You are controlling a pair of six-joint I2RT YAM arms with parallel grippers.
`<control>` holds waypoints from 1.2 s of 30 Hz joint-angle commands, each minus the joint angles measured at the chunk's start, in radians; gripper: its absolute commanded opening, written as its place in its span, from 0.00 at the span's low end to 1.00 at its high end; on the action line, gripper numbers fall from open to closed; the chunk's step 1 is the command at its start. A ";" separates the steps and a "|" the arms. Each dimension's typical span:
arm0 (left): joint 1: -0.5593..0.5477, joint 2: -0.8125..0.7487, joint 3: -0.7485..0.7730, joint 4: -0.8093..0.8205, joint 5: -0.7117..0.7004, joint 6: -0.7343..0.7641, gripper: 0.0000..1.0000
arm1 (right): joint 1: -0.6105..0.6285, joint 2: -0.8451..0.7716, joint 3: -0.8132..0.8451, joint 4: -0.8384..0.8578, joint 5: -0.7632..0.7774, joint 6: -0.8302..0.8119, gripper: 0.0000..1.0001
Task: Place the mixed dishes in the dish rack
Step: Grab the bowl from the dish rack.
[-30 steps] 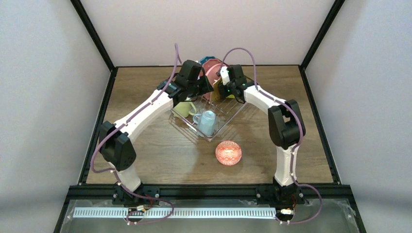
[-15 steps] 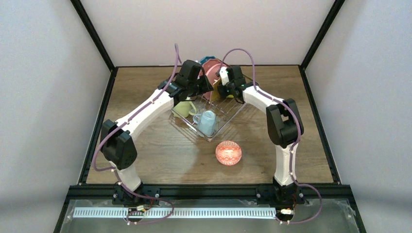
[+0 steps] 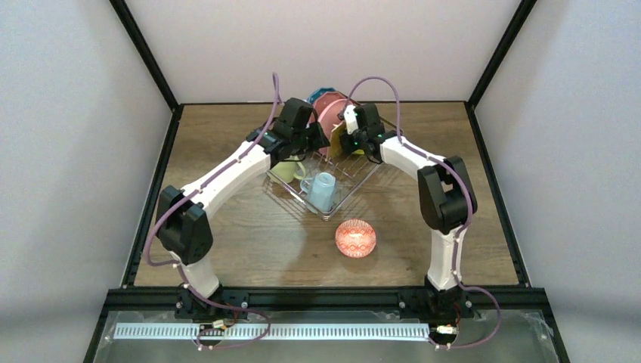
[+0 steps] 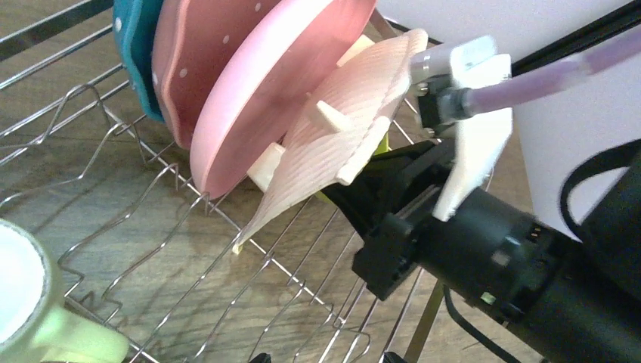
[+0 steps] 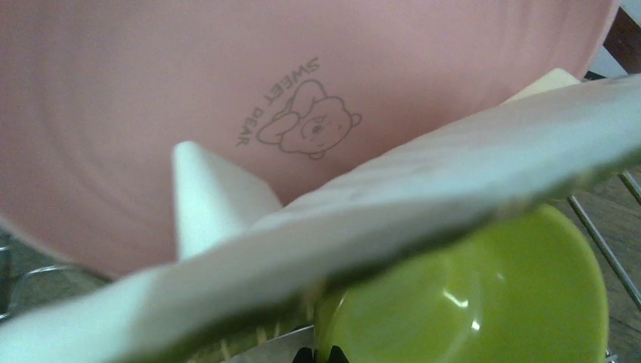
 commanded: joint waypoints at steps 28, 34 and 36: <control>0.005 -0.337 -0.284 0.307 0.091 -0.355 0.97 | 0.020 -0.591 -0.180 0.098 -0.013 0.667 0.01; 0.005 -0.375 -0.374 0.452 0.124 -0.505 0.98 | 0.039 -0.667 -0.283 0.233 0.032 0.814 0.01; 0.005 -0.385 -0.408 0.507 0.143 -0.569 0.99 | 0.049 -0.689 -0.309 0.282 0.055 0.852 0.01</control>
